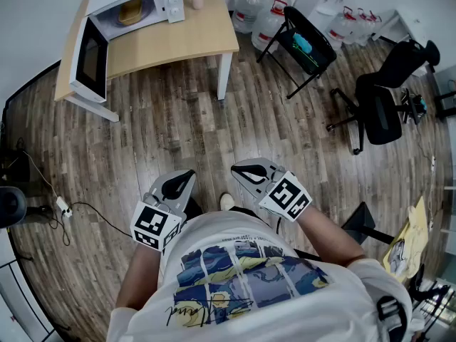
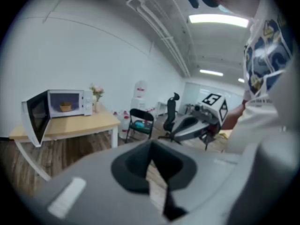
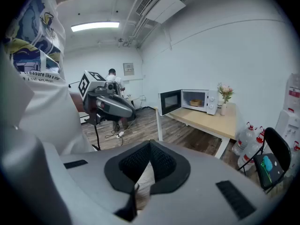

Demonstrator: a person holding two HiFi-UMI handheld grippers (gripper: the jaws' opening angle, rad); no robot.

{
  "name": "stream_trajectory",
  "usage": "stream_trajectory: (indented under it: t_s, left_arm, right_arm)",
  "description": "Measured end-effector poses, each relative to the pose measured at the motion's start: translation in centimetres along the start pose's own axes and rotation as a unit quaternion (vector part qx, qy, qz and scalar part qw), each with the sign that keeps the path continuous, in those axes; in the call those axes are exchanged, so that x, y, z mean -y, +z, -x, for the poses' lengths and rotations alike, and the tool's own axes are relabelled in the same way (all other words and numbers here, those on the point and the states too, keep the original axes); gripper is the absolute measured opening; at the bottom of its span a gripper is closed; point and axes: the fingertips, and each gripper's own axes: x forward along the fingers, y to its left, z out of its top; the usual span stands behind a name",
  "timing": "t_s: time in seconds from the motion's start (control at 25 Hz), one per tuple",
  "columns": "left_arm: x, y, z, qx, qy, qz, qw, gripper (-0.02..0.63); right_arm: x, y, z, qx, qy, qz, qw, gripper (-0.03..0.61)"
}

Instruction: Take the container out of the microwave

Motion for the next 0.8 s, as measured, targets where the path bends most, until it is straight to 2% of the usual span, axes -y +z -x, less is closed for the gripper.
stream_trajectory:
  t_s: [0.16,0.36,0.48,0.6,0.8]
  left_arm:
    - [-1.5,1.1,-3.6,-0.009,-0.003,-0.003,1.0,0.011]
    - [-7.0,2.8,-8.4,-0.015,-0.002,-0.009,0.9998,0.017]
    - [-11.9,4.5,-11.1,-0.023,0.002,-0.021,0.9995,0.031]
    - [-17.5,6.5,-13.0,-0.03,0.016,-0.038,0.9987,0.031]
    - [-29.4,9.4,-16.8,-0.049,0.058,-0.082,0.9937,0.041]
  right_arm:
    - [4.4,0.7,-0.4,0.019,-0.014,-0.004,1.0,0.005]
    - [10.4,2.0,-2.9,0.022,-0.033,-0.022,0.999,0.006]
    - [14.1,4.0,-4.2,0.029,-0.054,-0.045,0.997,0.006]
    - [17.8,6.8,-5.7,0.036,-0.07,-0.042,0.996,0.008]
    - [24.5,10.8,-10.4,0.042,-0.08,-0.037,0.995,0.057]
